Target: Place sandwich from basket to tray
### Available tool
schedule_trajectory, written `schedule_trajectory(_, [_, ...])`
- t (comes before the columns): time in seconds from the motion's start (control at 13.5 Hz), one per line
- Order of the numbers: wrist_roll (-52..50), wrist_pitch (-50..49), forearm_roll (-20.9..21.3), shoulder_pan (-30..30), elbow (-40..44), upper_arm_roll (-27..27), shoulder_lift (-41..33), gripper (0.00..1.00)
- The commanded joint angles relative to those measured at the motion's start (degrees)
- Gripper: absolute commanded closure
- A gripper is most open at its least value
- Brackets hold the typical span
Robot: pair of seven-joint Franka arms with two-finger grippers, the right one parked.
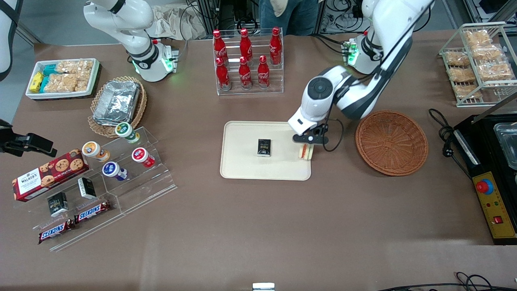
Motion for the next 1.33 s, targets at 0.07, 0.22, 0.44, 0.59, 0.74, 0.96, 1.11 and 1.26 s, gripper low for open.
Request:
schedule_trajectory(0.07, [-5.2,1.57,4.78,-0.65,2.37,-0.1,4.57,1.0])
schedule_trajectory(0.22, [-5.2,3.69,4.78,-0.47,2.37,0.07,5.72,1.0])
schedule_trajectory(0.44, [-5.29,3.69,4.95,-0.99,2.98,0.16,7.39,0.77])
schedule_trajectory(0.59, [-5.55,3.69,8.36,-0.82,2.81,0.25,7.74,0.0])
schedule_trajectory(0.74, [-7.38,2.91,8.12,-0.91,2.98,0.16,7.13,0.0])
schedule_trajectory(0.96, [-8.46,-3.12,6.55,1.46,2.89,-2.98,3.1,0.0])
schedule_trajectory(1.11, [-7.5,-14.09,5.83,2.08,6.65,-5.02,-0.24,0.0])
schedule_trajectory(1.26, [-6.79,-18.8,2.69,2.25,12.09,-5.55,-2.52,0.0])
